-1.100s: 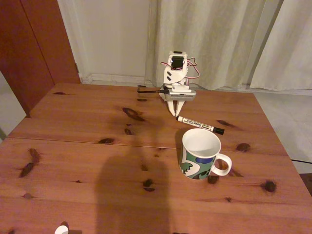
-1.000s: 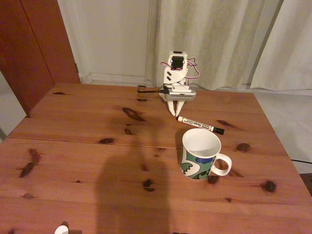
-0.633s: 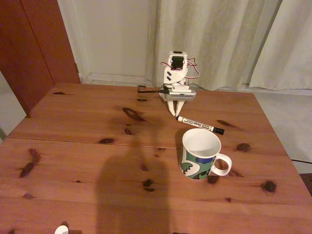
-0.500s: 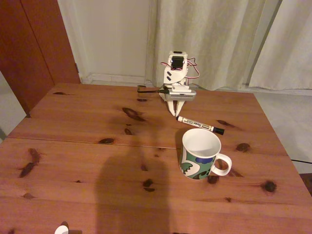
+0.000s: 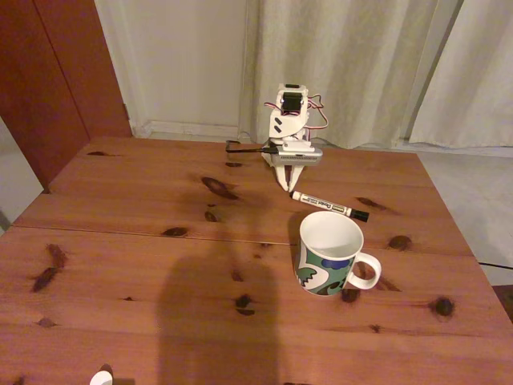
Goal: Clean up the desk and place the pens and markers into the cup
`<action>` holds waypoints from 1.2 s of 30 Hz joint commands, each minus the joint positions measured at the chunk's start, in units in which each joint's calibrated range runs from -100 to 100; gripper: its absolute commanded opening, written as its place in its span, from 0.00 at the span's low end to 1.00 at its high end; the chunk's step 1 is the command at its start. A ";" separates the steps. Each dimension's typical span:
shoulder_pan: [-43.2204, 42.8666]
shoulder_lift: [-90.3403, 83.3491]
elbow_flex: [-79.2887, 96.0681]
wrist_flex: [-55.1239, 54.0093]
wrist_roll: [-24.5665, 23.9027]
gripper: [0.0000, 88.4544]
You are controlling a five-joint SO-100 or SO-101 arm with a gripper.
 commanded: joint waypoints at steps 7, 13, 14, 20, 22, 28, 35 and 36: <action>0.02 -0.58 0.40 0.61 0.15 0.01; 0.02 -0.58 0.40 0.61 0.15 0.01; 0.02 -0.58 0.40 0.61 0.15 0.01; 0.26 -0.58 0.40 0.61 0.15 0.01; 0.18 -0.58 0.40 0.61 0.15 0.01; 0.35 -0.58 0.40 0.61 0.15 0.01; 2.36 -0.49 -7.27 0.52 0.05 0.01; 2.68 -0.33 -9.43 0.61 0.05 0.01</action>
